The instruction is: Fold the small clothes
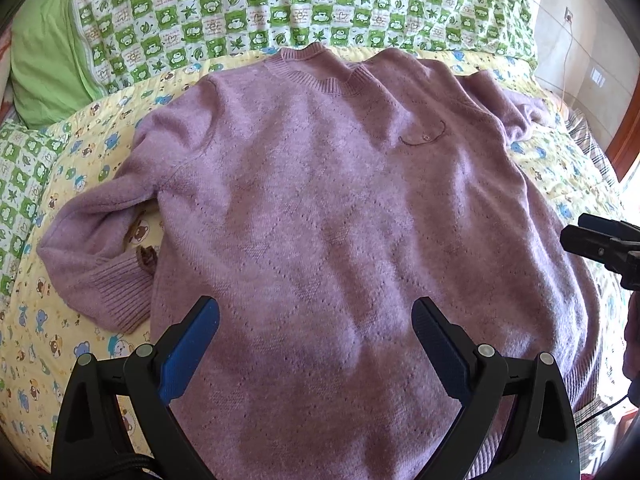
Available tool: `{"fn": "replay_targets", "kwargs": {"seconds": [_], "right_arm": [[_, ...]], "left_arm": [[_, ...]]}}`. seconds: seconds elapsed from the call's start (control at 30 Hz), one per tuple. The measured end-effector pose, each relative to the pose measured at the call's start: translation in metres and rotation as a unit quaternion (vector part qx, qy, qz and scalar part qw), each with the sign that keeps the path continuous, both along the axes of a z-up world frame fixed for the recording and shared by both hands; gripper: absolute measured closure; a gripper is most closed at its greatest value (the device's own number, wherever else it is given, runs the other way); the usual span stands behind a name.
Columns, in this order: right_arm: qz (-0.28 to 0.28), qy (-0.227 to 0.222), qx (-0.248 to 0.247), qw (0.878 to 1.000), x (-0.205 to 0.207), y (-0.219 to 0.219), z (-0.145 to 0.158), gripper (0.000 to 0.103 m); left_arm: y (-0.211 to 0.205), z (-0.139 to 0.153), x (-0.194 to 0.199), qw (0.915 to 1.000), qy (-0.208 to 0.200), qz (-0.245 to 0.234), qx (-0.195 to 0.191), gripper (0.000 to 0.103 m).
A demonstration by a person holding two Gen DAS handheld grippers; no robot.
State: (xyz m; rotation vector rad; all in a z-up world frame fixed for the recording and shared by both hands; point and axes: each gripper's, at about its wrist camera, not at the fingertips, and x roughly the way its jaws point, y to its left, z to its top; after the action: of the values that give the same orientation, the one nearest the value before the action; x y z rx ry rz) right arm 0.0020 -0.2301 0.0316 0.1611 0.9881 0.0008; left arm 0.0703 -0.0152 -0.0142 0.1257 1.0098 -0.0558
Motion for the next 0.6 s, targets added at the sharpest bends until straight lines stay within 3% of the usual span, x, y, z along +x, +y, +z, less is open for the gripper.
{"fn": "replay_targets", "kwargs": {"seconds": [0.33,0.6], "right_arm": [[-0.082,0.011,0.04,0.996,0.026,-0.074,0.002,0.006],[-0.171,-0.007,0.054,0.984,0.059,-0.16,0.013,0.006]], "left_arm": [[0.002,0.005,0.05,0.9998,0.001,0.016,-0.014,0.006],[0.019,0.015,0.11,0.9986,-0.008,0.048,-0.02,0.006]]}}
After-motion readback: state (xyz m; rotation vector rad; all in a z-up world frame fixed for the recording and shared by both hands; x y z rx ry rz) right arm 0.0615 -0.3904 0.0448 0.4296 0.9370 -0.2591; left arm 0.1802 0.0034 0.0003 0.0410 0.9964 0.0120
